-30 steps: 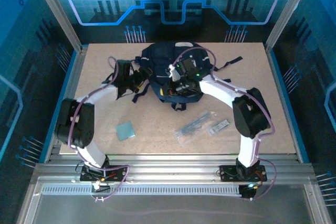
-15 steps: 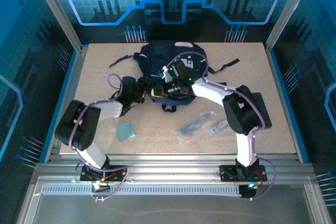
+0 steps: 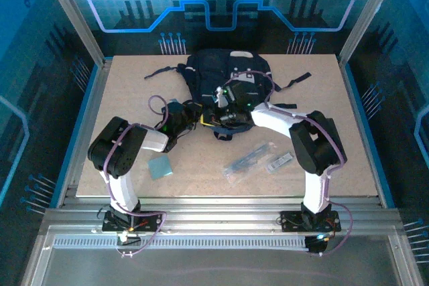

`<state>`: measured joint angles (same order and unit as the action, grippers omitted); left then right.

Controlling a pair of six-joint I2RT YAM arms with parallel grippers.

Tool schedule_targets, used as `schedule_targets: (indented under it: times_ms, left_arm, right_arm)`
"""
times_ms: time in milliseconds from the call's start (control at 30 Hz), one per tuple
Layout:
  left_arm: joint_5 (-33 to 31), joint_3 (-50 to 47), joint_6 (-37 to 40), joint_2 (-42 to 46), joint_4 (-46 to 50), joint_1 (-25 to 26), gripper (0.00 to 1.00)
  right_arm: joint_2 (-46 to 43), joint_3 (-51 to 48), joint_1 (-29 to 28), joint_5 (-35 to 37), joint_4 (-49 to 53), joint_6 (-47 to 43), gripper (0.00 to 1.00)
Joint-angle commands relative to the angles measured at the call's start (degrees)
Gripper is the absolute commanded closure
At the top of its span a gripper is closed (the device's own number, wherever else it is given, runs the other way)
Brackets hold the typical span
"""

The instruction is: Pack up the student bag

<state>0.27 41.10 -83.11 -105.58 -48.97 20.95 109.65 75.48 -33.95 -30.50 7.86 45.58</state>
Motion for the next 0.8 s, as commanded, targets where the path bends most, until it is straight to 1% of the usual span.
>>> schedule_targets:
  times_ms: [0, 100, 200, 333, 400, 600, 633, 767]
  left_arm:
    - [-2.9, 1.9, 2.9, 1.3, -0.8, -2.2, 1.0]
    - [-0.7, 3.2, 4.7, 2.0, 1.4, -3.5, 1.0]
    - [1.0, 4.1, 6.4, 2.9, 3.5, -4.5, 1.0]
    - [2.9, 5.1, 8.4, 4.3, 6.2, -5.4, 1.0]
    - [4.3, 5.6, 9.6, 4.9, 7.9, -6.3, 1.0]
    - [10.1, 7.8, 15.1, 7.7, 15.4, -10.3, 1.0]
    - [10.7, 8.2, 16.0, 8.3, 17.2, -11.0, 1.0]
    - [12.3, 10.1, 20.1, 10.1, 22.8, -13.4, 1.0]
  right_arm:
    - [-6.6, -1.3, 0.6, -5.1, 17.4, -9.8, 1.0]
    - [-8.3, -2.4, 3.6, -2.8, 27.9, -16.1, 1.0]
    - [-10.1, -4.4, 6.7, 0.3, 34.8, -21.3, 1.0]
    - [-11.7, -3.8, 9.8, 9.7, 43.3, -29.1, 1.0]
    - [-12.6, -3.2, 11.7, 16.0, 46.0, -31.9, 1.0]
    - [-13.5, -1.8, 15.0, 33.4, 47.4, -38.9, 1.0]
    - [-13.3, -1.5, 15.6, 34.2, 47.3, -39.6, 1.0]
    - [-12.1, -0.1, 17.4, 33.9, 44.1, -42.9, 1.0]
